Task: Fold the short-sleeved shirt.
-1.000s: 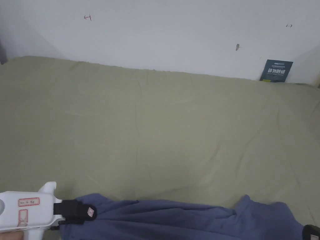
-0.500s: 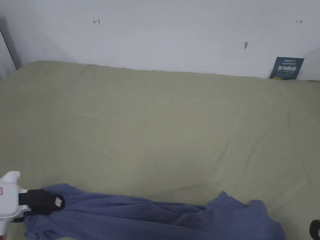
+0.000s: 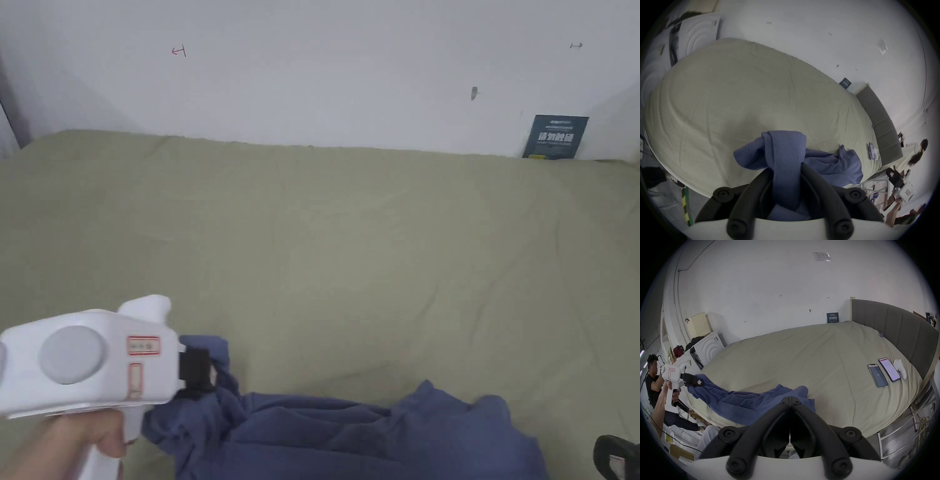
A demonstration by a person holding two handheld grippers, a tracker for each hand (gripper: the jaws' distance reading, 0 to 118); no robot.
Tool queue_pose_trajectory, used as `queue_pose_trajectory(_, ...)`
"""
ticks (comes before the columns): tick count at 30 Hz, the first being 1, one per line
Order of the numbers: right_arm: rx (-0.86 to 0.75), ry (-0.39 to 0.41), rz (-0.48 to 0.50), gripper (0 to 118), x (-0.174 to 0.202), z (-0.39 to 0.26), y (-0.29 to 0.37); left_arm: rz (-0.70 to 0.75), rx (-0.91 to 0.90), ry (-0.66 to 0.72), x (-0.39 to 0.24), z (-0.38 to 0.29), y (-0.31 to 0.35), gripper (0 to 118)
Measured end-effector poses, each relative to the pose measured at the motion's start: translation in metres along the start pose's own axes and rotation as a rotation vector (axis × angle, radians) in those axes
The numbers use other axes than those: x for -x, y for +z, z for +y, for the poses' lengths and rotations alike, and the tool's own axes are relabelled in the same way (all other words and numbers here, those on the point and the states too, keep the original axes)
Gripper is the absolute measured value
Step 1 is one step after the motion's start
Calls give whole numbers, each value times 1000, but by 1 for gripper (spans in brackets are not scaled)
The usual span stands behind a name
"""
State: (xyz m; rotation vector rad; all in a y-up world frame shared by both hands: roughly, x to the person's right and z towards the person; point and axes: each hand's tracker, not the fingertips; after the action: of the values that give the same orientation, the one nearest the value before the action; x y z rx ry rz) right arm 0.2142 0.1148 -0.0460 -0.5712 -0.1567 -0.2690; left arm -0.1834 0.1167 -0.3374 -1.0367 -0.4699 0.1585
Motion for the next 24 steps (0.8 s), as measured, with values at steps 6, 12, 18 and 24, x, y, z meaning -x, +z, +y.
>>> queue_pose_trajectory(6, 11, -8, 15, 0, -6, -5, 2, 59, 89, -123, -67, -17, -62, 8)
queue_pose_trajectory(12, 26, -30, 28, 0, -12, -12, -2, 106, 163, -167, -102, -51, -132, 33)
queue_pose_trajectory(18, 37, -56, 35, 0, -15, -16, -1, 76, 151, -161, -100, -39, -125, 110)
queue_pose_trajectory(24, 30, -63, 40, 0, -15, -15, -1, -15, 21, -163, -68, -35, -52, 101)
